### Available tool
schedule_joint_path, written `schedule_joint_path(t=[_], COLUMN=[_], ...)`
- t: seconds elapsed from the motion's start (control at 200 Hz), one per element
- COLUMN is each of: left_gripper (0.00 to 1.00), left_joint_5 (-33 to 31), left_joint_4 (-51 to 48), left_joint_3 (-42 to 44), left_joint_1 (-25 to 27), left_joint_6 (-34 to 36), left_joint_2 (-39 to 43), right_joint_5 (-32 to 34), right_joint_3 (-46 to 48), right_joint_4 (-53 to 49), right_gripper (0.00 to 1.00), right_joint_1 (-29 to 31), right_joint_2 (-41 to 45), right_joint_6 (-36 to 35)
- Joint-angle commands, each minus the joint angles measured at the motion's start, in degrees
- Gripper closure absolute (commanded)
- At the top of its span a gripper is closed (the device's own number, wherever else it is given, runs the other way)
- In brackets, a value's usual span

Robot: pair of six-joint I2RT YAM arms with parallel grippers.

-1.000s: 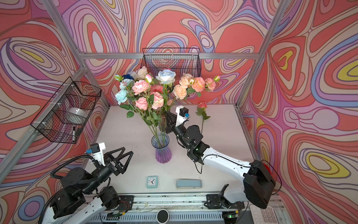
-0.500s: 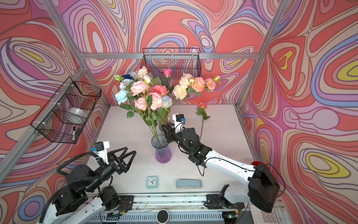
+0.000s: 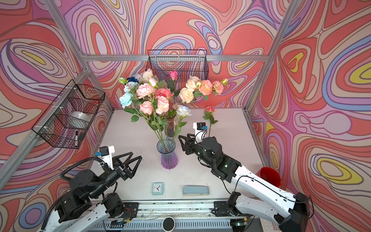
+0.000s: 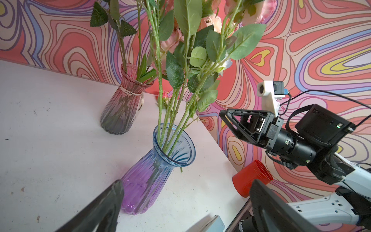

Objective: Arrange the flowers into the vase
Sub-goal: 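Move the right gripper to the last pink rose stem and close on it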

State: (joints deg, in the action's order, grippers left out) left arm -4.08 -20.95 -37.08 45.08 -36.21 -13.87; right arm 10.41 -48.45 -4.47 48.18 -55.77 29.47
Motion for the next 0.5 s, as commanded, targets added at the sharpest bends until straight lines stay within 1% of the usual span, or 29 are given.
schedule_joint_path(t=[0.0,0.065,0.12,0.2,0.26,0.315,0.421,0.496], left_gripper=[0.0,0.0,0.0,0.0,0.0,0.0,0.0,0.0], left_joint_5=[0.0,-0.1,-0.3,-0.1,0.2,0.5,0.9,1.2], left_joint_4=[0.5,0.5,0.0,-0.4,-0.5,-0.5,-0.6,-0.4], left_joint_3=[-0.2,0.2,0.2,0.1,0.2,0.3,0.4,0.5], left_joint_1=[0.3,0.3,0.2,0.2,0.2,0.3,0.2,0.2], left_joint_6=[0.3,0.2,0.2,0.3,0.2,0.2,-0.1,-0.5], left_joint_2=[0.3,0.5,0.5,0.4,0.4,0.4,0.2,0.2], right_joint_5=[5.7,5.0,3.7,-1.9,-8.3,-10.8,-11.6,-10.5], right_joint_3=[2.2,2.8,3.3,3.8,3.9,3.0,-0.6,-3.7], right_joint_4=[-9.5,-10.3,-11.0,-11.7,-10.6,-10.1,-9.6,-9.3], right_gripper=[0.39,0.39,0.39,0.4,0.4,0.4,0.4,0.42], right_joint_1=[-0.5,-2.2,-5.1,-13.0,-19.7,-24.5,-31.0,-33.6], right_joint_2=[-0.3,-1.5,-2.9,-6.3,-9.8,-13.7,-22.5,-28.9], right_joint_6=[3.7,4.8,6.0,8.0,8.3,7.9,6.6,5.4])
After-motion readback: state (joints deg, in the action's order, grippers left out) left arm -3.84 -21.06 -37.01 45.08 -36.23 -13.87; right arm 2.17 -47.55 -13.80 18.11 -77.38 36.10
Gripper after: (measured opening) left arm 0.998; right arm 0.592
